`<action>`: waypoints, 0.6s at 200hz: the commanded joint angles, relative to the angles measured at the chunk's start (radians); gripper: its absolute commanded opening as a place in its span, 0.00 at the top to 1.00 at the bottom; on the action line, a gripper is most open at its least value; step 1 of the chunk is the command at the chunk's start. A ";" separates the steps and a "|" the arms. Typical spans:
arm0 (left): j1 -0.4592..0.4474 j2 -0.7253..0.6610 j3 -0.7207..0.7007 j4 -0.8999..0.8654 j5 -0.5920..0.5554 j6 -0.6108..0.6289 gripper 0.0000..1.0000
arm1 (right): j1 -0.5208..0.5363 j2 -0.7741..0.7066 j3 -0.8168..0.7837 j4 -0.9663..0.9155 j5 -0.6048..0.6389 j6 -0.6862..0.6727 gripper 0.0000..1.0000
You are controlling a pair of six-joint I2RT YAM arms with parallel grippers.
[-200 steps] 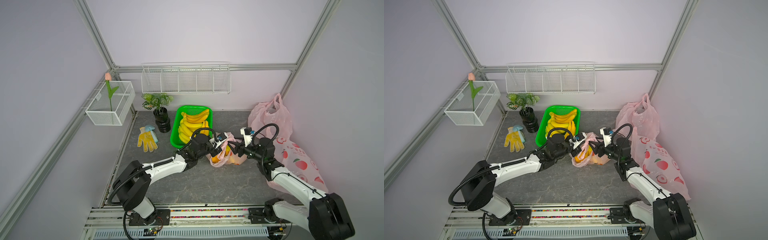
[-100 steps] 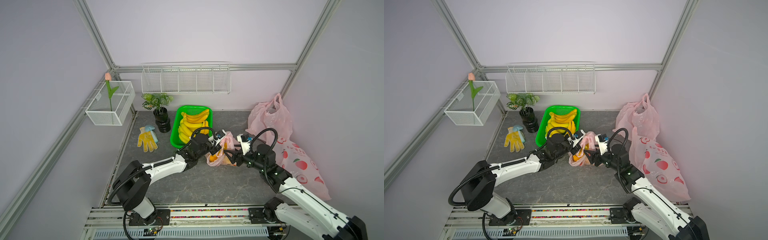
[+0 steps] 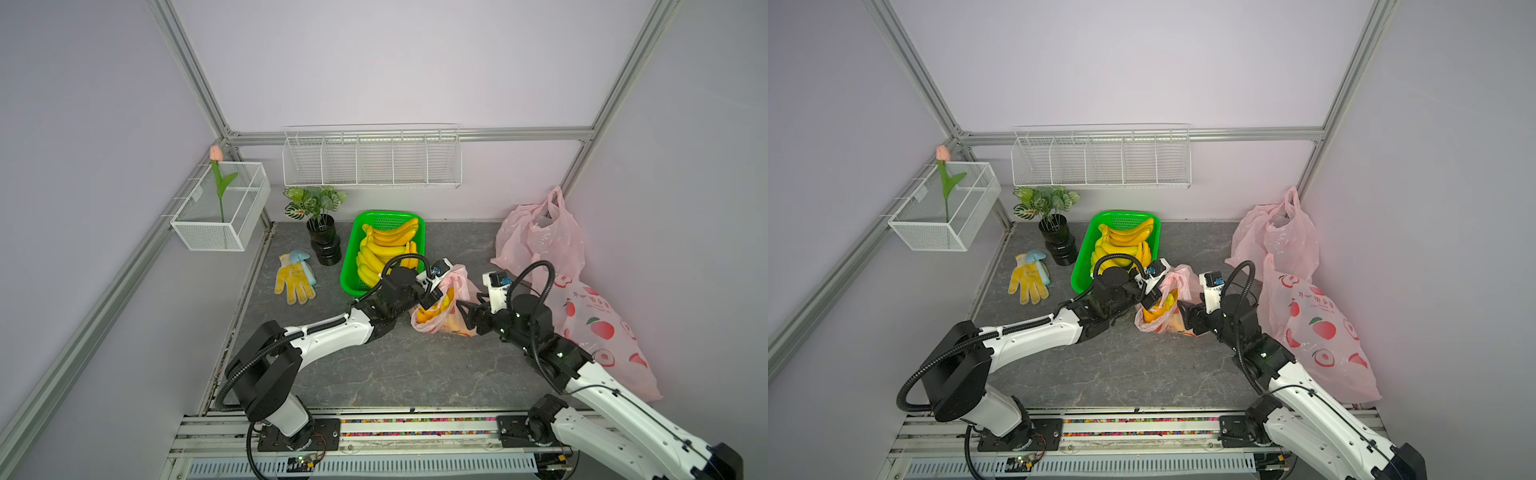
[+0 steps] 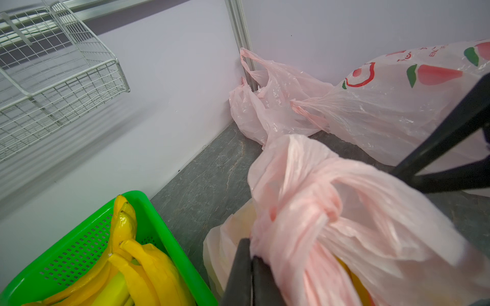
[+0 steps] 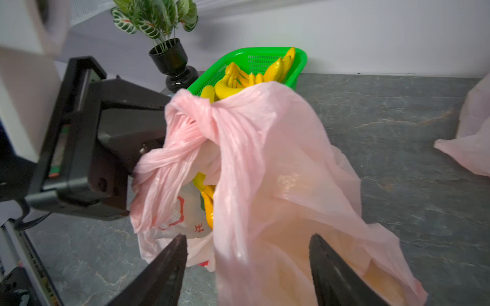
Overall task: Place the banana into a plastic bag & tie a knot
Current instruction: Tie the plastic bag at the center of the board.
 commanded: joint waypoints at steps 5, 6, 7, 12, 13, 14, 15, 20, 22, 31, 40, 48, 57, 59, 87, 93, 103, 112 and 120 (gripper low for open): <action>-0.003 -0.019 0.006 0.028 -0.015 -0.013 1.00 | -0.007 -0.090 0.001 -0.029 0.018 0.009 0.30; -0.002 -0.019 0.006 0.028 -0.015 -0.014 1.00 | -0.007 -0.092 0.001 -0.028 0.013 0.010 0.30; -0.002 -0.019 0.006 0.028 -0.014 -0.013 1.00 | -0.007 -0.095 0.001 -0.026 0.010 0.011 0.30; -0.002 -0.019 0.006 0.027 -0.014 -0.012 1.00 | -0.004 -0.105 0.001 -0.017 -0.009 0.021 0.31; -0.002 -0.020 0.006 0.026 -0.015 -0.012 1.00 | -0.003 -0.106 0.001 -0.016 -0.012 0.024 0.31; -0.003 -0.020 0.006 0.027 -0.015 -0.012 1.00 | -0.001 -0.108 0.001 -0.013 -0.016 0.026 0.31; -0.003 -0.020 0.006 0.028 -0.015 -0.013 1.00 | 0.001 -0.109 0.001 -0.012 -0.019 0.028 0.32; -0.002 -0.021 0.006 0.027 -0.013 -0.013 1.00 | 0.011 -0.111 0.004 -0.005 -0.034 0.041 0.32; -0.003 -0.021 0.005 0.028 -0.014 -0.013 1.00 | 0.016 -0.110 0.006 -0.004 -0.039 0.044 0.32; -0.002 -0.021 0.006 0.026 -0.015 -0.012 1.00 | 0.039 -0.093 0.016 -0.001 -0.054 0.061 0.34; -0.002 -0.025 0.005 0.027 -0.012 -0.010 1.00 | 0.074 -0.066 0.027 0.008 -0.059 0.073 0.35; -0.002 -0.028 0.004 0.029 -0.007 -0.007 1.00 | 0.107 -0.044 0.030 0.023 -0.052 0.079 0.36; -0.002 -0.033 -0.003 0.036 -0.005 -0.007 1.00 | 0.137 -0.026 0.028 0.045 -0.035 0.083 0.36; -0.002 -0.034 -0.003 0.035 -0.004 -0.007 1.00 | 0.144 -0.024 0.027 0.050 -0.032 0.084 0.36; -0.003 -0.034 -0.003 0.029 -0.003 -0.008 1.00 | 0.173 0.057 0.029 0.121 -0.050 0.102 0.40; -0.002 -0.032 -0.003 0.028 -0.002 -0.009 1.00 | 0.175 0.081 0.031 0.136 -0.058 0.110 0.44; -0.002 -0.033 -0.003 0.028 0.000 -0.010 1.00 | 0.175 0.121 0.038 0.154 -0.059 0.128 0.51; -0.002 -0.033 -0.005 0.028 0.002 -0.012 1.00 | 0.175 0.154 0.044 0.171 -0.057 0.145 0.53; -0.002 -0.033 -0.005 0.028 0.004 -0.012 1.00 | 0.174 0.178 0.045 0.196 -0.062 0.153 0.53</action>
